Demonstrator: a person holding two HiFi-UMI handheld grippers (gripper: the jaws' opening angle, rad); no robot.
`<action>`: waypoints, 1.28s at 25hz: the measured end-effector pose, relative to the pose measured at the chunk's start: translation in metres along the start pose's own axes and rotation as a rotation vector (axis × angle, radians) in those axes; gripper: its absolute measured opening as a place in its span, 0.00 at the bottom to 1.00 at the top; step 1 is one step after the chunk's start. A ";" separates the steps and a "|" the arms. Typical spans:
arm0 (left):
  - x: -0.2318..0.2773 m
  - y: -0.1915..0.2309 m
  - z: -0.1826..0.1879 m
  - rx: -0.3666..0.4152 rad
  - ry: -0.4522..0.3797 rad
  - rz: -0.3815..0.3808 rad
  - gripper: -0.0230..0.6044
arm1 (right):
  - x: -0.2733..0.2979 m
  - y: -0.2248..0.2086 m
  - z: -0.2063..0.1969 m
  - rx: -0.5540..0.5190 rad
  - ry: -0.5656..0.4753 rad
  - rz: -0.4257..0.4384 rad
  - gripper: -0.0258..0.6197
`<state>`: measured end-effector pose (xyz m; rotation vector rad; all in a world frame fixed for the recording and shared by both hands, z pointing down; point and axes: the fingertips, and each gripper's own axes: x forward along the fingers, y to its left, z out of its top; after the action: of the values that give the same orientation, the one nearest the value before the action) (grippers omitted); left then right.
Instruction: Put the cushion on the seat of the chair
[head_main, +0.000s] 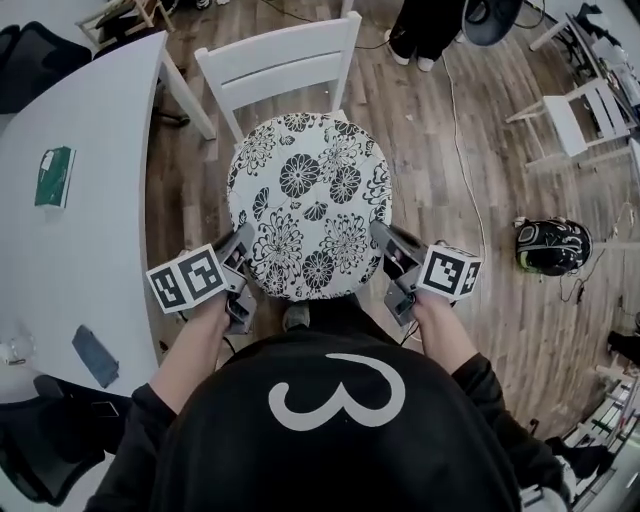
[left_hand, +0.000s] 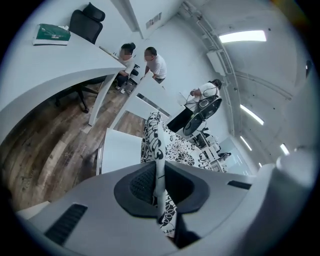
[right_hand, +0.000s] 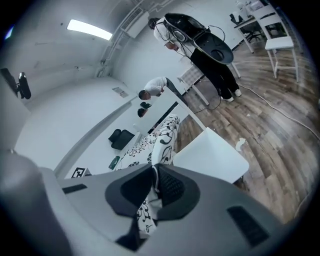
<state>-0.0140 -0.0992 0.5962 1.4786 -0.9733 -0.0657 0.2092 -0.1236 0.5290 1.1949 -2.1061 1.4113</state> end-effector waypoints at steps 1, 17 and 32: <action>-0.035 -0.028 0.000 0.105 0.021 0.036 0.10 | -0.027 0.021 -0.019 0.051 -0.074 0.046 0.08; -0.026 -0.082 0.022 0.245 0.064 0.295 0.10 | -0.026 0.002 0.014 0.084 -0.001 0.111 0.08; 0.018 -0.013 0.019 0.207 0.067 0.383 0.10 | 0.047 -0.068 -0.007 0.003 0.122 -0.018 0.08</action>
<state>-0.0068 -0.1272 0.5905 1.4446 -1.2201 0.3691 0.2337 -0.1494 0.6039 1.0975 -2.0060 1.4424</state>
